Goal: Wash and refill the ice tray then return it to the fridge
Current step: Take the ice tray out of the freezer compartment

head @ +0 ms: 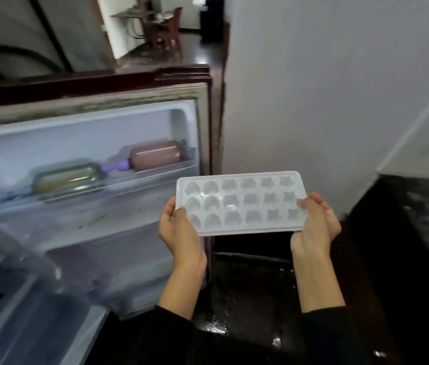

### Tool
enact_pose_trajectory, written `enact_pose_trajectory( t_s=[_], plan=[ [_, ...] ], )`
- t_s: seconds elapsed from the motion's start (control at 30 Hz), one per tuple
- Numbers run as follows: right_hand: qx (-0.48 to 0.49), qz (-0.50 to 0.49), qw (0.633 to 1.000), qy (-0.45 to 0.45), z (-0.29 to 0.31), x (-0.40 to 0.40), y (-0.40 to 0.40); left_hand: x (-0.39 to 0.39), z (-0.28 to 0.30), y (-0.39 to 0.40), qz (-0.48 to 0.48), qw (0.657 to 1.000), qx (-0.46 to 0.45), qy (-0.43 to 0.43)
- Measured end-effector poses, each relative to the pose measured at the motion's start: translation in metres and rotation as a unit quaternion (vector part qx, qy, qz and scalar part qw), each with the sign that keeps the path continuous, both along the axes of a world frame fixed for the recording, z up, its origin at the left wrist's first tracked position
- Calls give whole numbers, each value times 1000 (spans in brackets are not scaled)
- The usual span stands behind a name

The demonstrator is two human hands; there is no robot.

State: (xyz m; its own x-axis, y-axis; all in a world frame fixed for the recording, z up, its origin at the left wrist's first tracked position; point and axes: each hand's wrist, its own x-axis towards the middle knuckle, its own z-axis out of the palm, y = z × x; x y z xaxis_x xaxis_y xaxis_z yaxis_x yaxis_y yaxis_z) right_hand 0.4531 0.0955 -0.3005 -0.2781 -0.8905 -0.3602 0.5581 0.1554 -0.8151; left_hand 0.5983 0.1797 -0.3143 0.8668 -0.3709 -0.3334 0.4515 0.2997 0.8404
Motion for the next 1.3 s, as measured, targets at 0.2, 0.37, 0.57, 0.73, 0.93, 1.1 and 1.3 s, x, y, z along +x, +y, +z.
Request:
enact_pose_trajectory(
  t_s=[0.2, 0.37, 0.57, 0.73, 0.93, 1.1, 1.3],
  plan=[
    [-18, -139, 990, -18, -2, -52, -5, -34, 3, -49, -145, 989, -1, 3],
    [-8, -228, 974, -15, -14, -98, 4, -74, -1, -72, -255, 967, 8, -5],
    [8, -314, 949, -29, -17, -159, 22, -133, -1, -90, -373, 928, 26, -1],
    [8, -378, 925, -33, -11, -217, 35, -194, 4, -95, -438, 899, 25, 3],
    [-1, -418, 908, 5, -4, -291, 54, -274, 9, -98, -485, 874, 23, 0],
    [-9, -451, 892, 24, -8, -348, 68, -333, 6, -95, -515, 857, 25, -1],
    [5, -490, 872, 18, -19, -397, 74, -388, 5, -94, -556, 830, 40, 26]
  ],
)
